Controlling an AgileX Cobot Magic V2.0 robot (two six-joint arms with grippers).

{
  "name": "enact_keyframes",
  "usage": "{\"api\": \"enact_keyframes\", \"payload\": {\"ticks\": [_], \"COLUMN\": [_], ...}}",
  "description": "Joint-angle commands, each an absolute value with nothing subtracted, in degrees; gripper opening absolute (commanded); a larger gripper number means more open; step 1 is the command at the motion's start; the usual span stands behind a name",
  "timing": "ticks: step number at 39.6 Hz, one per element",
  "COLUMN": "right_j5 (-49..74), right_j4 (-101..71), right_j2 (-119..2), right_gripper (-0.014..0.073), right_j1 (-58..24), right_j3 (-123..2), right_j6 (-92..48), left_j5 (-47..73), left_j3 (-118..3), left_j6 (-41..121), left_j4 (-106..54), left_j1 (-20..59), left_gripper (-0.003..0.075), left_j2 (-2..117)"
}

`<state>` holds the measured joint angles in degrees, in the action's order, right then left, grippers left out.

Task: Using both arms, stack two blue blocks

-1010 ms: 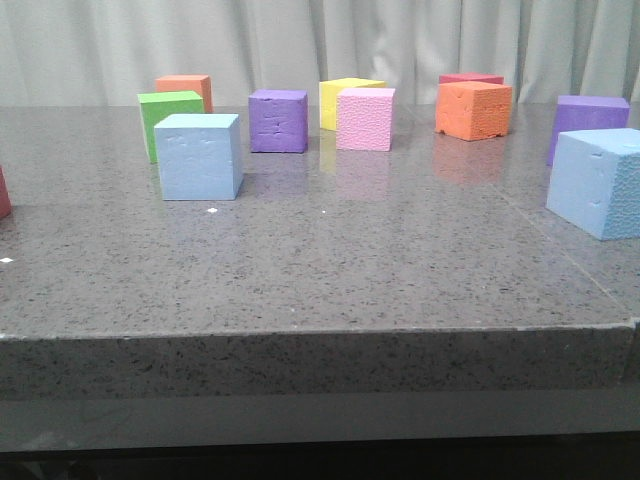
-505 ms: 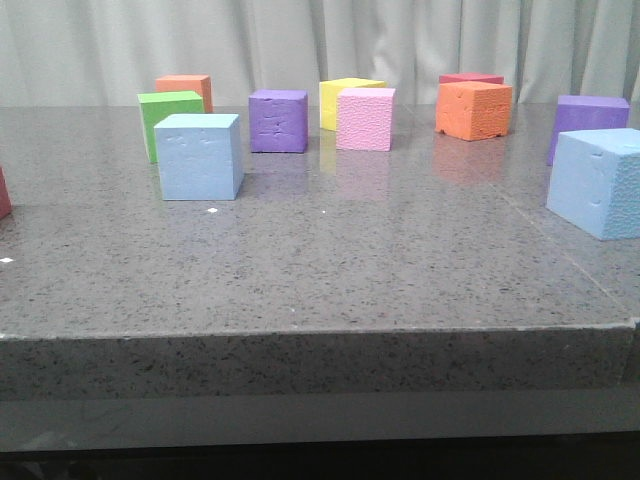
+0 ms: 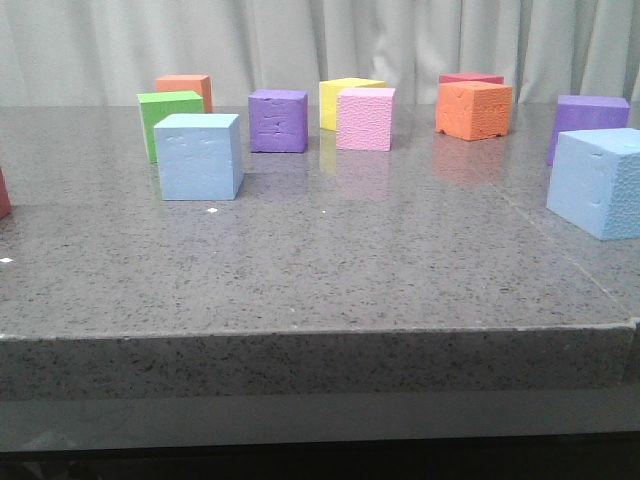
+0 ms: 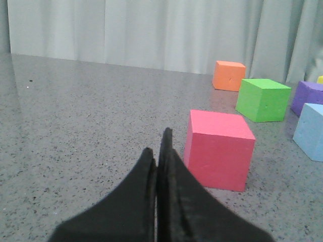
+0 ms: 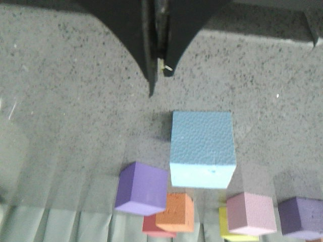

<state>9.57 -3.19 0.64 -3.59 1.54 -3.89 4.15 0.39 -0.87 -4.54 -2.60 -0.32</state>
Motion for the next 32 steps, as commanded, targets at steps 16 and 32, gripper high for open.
{"api": "enact_keyframes", "payload": {"ticks": [16,32], "right_j5": [-5.2,-9.0], "right_j4": [-3.1,-4.9], "right_j2": [1.6,1.6], "right_gripper": [-0.0038,-0.0038], "right_j1": [-3.3,-3.3], "right_j3": [1.2,1.2], "right_j6": [-4.2,-4.2], "left_j5": [-12.3,-15.4], "left_j3": [0.5,0.5], "left_j6": [-1.2,-1.2], "left_j4": [-6.4,-6.4], "left_j1": [-2.5,-2.5], "left_gripper": [-0.002,-0.002], "left_j2": [-1.3,-1.3]}}
